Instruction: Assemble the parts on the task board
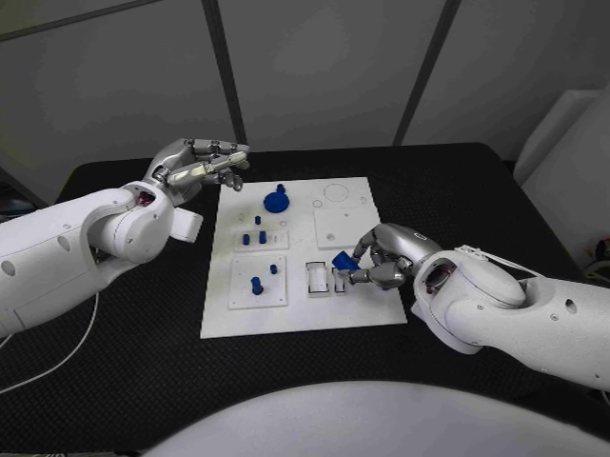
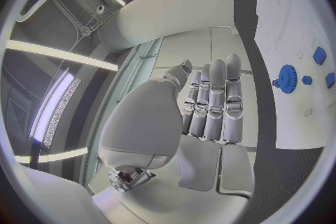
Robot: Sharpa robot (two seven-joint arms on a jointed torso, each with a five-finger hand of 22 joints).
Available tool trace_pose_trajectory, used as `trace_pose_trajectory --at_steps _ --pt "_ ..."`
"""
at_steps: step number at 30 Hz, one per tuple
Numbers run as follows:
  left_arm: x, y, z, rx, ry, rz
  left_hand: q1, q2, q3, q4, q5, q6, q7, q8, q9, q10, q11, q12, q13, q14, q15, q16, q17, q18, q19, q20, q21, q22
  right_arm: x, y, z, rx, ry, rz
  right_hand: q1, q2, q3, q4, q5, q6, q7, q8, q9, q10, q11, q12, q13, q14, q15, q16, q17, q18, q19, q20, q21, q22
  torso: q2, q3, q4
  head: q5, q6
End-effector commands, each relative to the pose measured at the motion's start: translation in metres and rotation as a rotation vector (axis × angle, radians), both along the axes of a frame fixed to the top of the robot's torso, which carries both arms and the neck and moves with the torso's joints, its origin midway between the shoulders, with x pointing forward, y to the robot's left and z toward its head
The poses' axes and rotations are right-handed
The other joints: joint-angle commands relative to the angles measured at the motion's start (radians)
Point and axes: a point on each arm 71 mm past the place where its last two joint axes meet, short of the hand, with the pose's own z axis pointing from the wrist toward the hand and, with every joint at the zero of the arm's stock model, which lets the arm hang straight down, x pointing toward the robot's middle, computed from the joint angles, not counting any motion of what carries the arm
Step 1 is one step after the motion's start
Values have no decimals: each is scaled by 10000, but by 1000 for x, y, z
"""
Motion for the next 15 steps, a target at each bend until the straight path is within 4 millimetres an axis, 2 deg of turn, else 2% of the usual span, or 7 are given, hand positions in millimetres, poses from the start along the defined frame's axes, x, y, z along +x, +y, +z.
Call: trace_pose_trajectory --at_steps 1,7,10,15 --pt "0 -2 1 -128 -26 -99 -8 66 -56 -15 -7 -81 -18 -13 -10 -57 -21 42 11 -44 13 -69 15 -277 7 31 -41 -9 1 6 1 651 199 -194 -23 120 -76 24 49 405 -309 159 335 78 -5 60 21 840 -75 64 1527 -162 56 -24 44 512 18 -8 11 47 2" --pt "0 -4 1 -147 -17 -143 -13 82 -57 -7 -5 -84 -17 -10 -9 -64 -19 48 12 -45 15 -69 17 -277 7 33 -46 -13 5 20 -4 499 697 159 -382 197 -267 38 -55 405 -310 154 409 101 -6 35 31 842 -80 74 1544 -165 62 -40 47 521 12 -19 31 83 2" --pt "1 -4 1 -154 -12 -160 -13 82 -57 -7 -5 -84 -17 -10 -9 -64 -19 48 12 -45 15 -69 17 -277 7 33 -46 -13 5 28 -8 261 1031 371 -812 391 -438 49 -202 456 -344 181 494 144 -24 48 80 844 -91 85 1564 -165 61 -45 46 524 16 -12 36 142 2" --pt "1 -5 1 -154 -2 -170 -13 82 -57 -7 -5 -84 -17 -10 -9 -64 -19 48 12 -45 15 -69 17 -277 7 33 -46 -13 8 34 -12 2 1316 544 -1082 593 -557 46 -253 582 -409 281 625 195 -80 71 142 846 -131 92 1580 -165 69 -76 52 539 9 -28 63 126 2"
